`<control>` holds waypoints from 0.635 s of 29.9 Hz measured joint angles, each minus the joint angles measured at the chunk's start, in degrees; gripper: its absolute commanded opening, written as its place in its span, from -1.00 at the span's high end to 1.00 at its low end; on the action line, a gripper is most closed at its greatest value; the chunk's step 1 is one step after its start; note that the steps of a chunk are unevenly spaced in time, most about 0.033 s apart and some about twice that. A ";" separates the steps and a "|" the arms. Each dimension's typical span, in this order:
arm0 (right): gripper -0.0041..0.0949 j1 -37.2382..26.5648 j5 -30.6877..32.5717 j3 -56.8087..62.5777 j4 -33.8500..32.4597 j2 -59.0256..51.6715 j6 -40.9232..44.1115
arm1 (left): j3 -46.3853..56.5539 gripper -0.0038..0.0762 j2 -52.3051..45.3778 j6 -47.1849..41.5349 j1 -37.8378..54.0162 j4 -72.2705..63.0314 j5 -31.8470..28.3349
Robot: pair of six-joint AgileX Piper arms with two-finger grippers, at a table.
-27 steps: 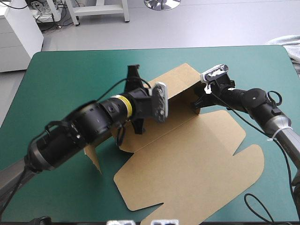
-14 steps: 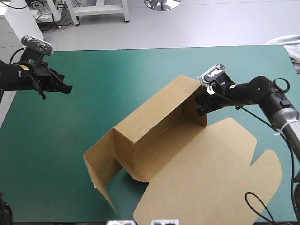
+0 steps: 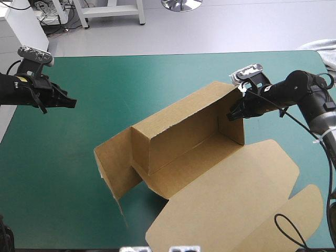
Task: Fold the box
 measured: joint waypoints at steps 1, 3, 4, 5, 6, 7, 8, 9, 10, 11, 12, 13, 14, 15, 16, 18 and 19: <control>0.96 0.00 0.21 -0.53 -0.56 0.48 0.97 | 0.00 0.93 0.00 -0.47 0.00 0.00 -0.38; 0.96 0.00 1.04 -1.53 -1.50 1.72 2.58 | 0.00 0.93 0.00 -1.23 0.00 0.00 -0.99; 0.96 0.00 1.45 -2.14 -1.73 2.55 3.14 | 0.00 0.93 0.00 -1.49 0.00 0.00 -1.13; 0.96 0.00 1.88 -2.90 -1.84 3.46 3.56 | 0.00 0.93 0.00 -1.62 0.00 0.00 -1.19; 0.96 0.00 2.25 -3.41 -1.99 4.44 3.81 | 0.00 0.93 0.00 -1.67 0.00 0.00 -1.19; 0.96 0.00 2.58 -4.06 -2.12 5.53 4.26 | 0.00 0.93 0.00 -1.79 0.00 0.00 -1.19; 0.96 0.00 2.94 -4.76 -2.26 6.73 4.75 | 0.00 0.93 0.00 -1.85 0.00 0.00 -1.19; 0.96 0.00 3.10 -5.41 -2.46 7.77 5.30 | 0.00 0.93 0.00 -1.85 0.00 0.00 -1.25; 0.96 0.00 3.43 -6.37 -2.78 9.20 5.98 | 0.00 0.93 0.00 -1.85 0.00 0.00 -1.25; 0.96 0.00 3.79 -7.56 -2.72 10.65 6.82 | 0.00 0.93 0.00 -1.91 0.00 0.00 -1.31; 0.96 0.00 4.33 -8.75 -2.72 11.60 7.76 | 0.00 0.93 0.00 -1.91 0.00 0.00 -1.31; 0.96 -0.01 4.87 -10.20 -2.82 12.75 8.77 | 0.00 0.93 0.00 -1.91 0.00 0.00 -1.37; 0.96 -0.07 5.15 -11.67 -2.82 14.01 9.86 | 0.00 0.93 0.00 -1.91 0.00 0.00 -1.37; 0.96 -0.13 5.29 -13.19 -2.62 15.37 10.64 | 0.00 0.93 0.00 -2.02 0.00 0.00 -1.37; 0.96 -0.13 5.29 -14.71 -2.29 16.80 11.62 | 0.00 0.93 0.00 -2.02 0.00 0.00 -1.37; 0.95 -0.13 5.29 -17.28 -1.30 19.40 13.05 | 0.00 0.93 0.00 -2.04 0.00 0.00 -1.37; 0.95 -0.13 5.08 -18.86 -0.47 21.11 13.82 | 0.00 0.93 0.00 -2.04 0.00 0.00 -1.37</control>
